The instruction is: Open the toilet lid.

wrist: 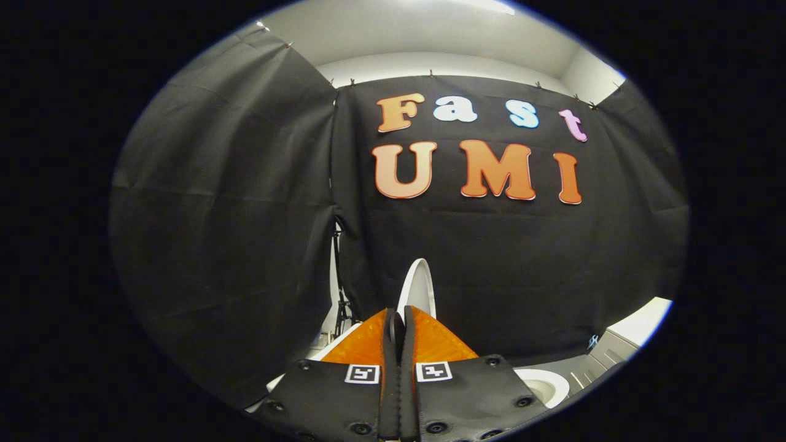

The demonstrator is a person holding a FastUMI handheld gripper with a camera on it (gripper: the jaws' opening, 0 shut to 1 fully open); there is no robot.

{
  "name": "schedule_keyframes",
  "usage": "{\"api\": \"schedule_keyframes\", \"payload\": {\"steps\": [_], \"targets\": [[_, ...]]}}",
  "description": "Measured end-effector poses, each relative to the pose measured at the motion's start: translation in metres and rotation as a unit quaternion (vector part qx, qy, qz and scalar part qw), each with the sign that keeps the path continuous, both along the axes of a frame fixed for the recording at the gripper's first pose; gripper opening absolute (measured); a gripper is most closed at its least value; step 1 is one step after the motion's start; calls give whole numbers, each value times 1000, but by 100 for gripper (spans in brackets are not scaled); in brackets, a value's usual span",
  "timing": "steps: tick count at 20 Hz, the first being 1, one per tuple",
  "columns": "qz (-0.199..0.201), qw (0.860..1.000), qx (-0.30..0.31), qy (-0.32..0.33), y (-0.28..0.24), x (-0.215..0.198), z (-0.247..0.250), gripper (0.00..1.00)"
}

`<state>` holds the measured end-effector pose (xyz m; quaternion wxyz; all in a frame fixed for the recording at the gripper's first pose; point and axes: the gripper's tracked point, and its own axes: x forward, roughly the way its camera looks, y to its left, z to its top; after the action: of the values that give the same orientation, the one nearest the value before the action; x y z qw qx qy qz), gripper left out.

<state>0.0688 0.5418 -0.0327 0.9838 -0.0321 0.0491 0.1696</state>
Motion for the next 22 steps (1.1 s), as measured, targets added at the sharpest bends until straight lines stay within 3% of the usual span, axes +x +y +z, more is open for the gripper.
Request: {"api": "schedule_keyframes", "payload": {"steps": [7,17,21,22], "targets": [[26,999,-21,6,49,-9,-15,8],[-2,999,-34,-7,44,-8,-14,9],[1,1000,-28,-2,48,-11,-12,13],[13,1000,-19,4,53,-14,-13,21]]}}
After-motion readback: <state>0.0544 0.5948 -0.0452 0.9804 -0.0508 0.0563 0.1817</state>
